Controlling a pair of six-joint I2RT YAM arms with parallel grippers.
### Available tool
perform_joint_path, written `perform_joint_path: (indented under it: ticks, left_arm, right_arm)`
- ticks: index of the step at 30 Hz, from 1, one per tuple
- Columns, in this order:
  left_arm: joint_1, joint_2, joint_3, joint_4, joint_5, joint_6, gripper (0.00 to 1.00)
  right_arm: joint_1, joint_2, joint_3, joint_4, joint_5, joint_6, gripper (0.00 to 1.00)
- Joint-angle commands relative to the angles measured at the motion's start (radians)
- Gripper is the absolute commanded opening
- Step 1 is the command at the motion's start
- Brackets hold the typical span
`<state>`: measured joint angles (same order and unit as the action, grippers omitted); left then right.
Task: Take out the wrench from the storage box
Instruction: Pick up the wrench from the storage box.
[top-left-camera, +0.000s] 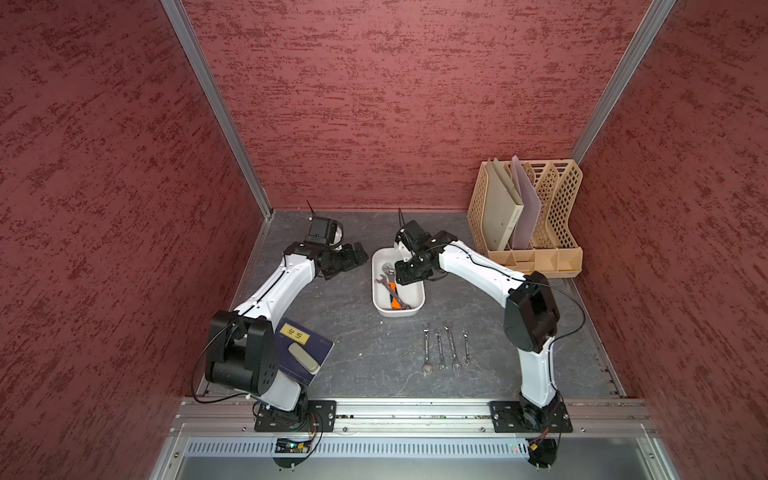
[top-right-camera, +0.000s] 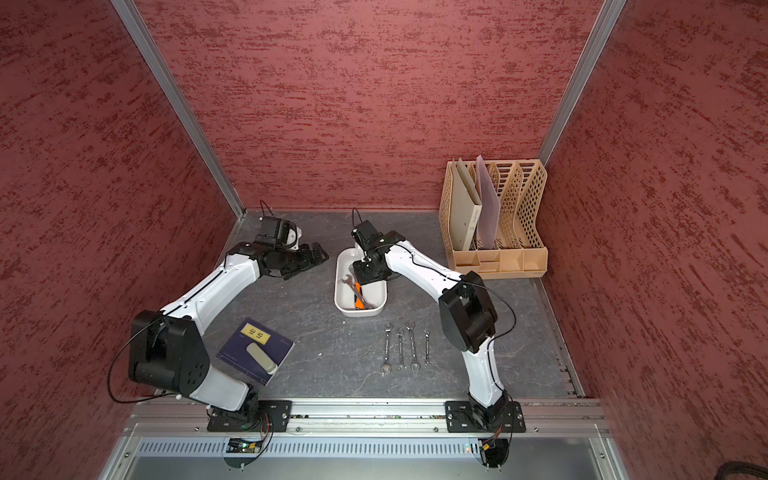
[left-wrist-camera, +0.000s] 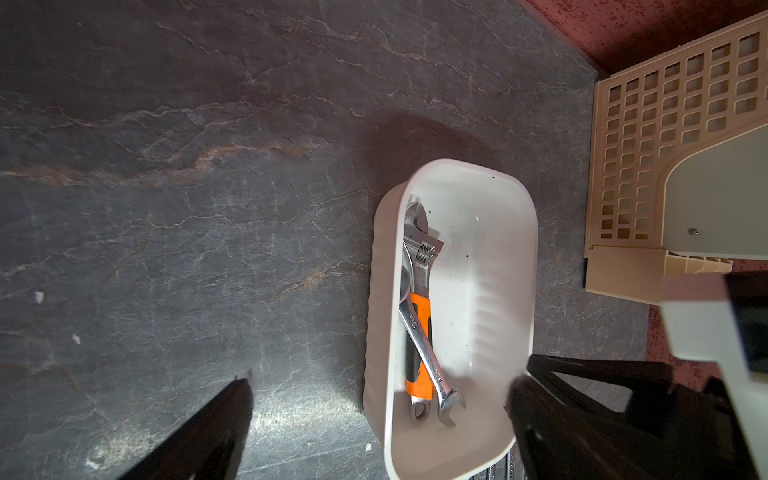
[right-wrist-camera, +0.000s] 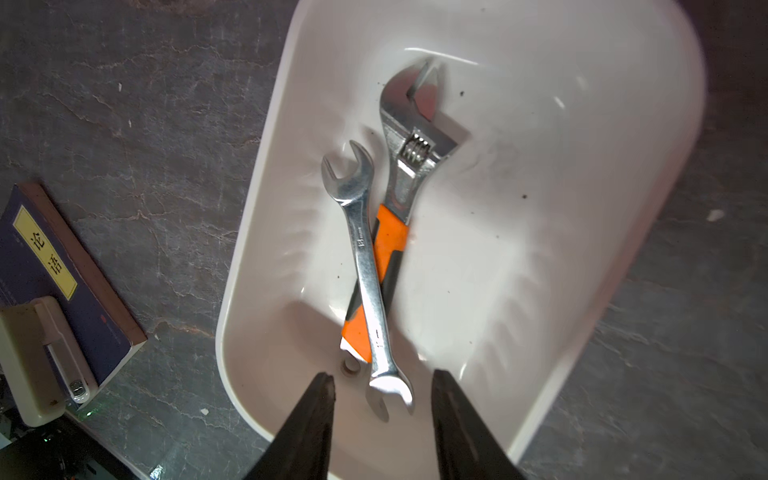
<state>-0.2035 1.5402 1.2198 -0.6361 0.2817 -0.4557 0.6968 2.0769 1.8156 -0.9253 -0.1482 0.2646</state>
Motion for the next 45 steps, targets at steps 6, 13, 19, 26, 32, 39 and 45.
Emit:
perform_joint_path:
  ticks: [6, 13, 19, 26, 32, 39, 45]
  left_arm:
    - [0.021, 0.006, -0.002, 0.020, 0.049, 0.006, 1.00]
    - [0.029, -0.018, -0.016, 0.024, 0.057, 0.008, 1.00]
    - [0.032, -0.026, -0.019, 0.025, 0.061, 0.007, 1.00]
    - [0.033, -0.033, -0.024, 0.029, 0.062, 0.006, 1.00]
    - [0.033, -0.038, -0.025, 0.027, 0.056, 0.006, 1.00]
    - [0.035, -0.046, -0.025, 0.027, 0.056, 0.007, 1.00]
    - [0.038, -0.054, -0.024, 0.027, 0.057, 0.007, 1.00]
  right_arm:
    - [0.037, 0.183, 0.190, -0.081, 0.068, -0.083, 0.58]
    - [0.044, 0.270, 0.252, -0.104, 0.148, -0.074, 0.51]
    - [0.050, 0.288, 0.238, -0.103, 0.164, -0.072, 0.47]
    - [0.051, 0.307, 0.223, -0.080, 0.160, -0.072, 0.40]
    - [0.051, 0.315, 0.221, -0.076, 0.159, -0.069, 0.30]
    - [0.049, 0.315, 0.217, -0.081, 0.169, -0.052, 0.14]
    - [0.045, 0.292, 0.221, -0.076, 0.182, -0.023, 0.09]
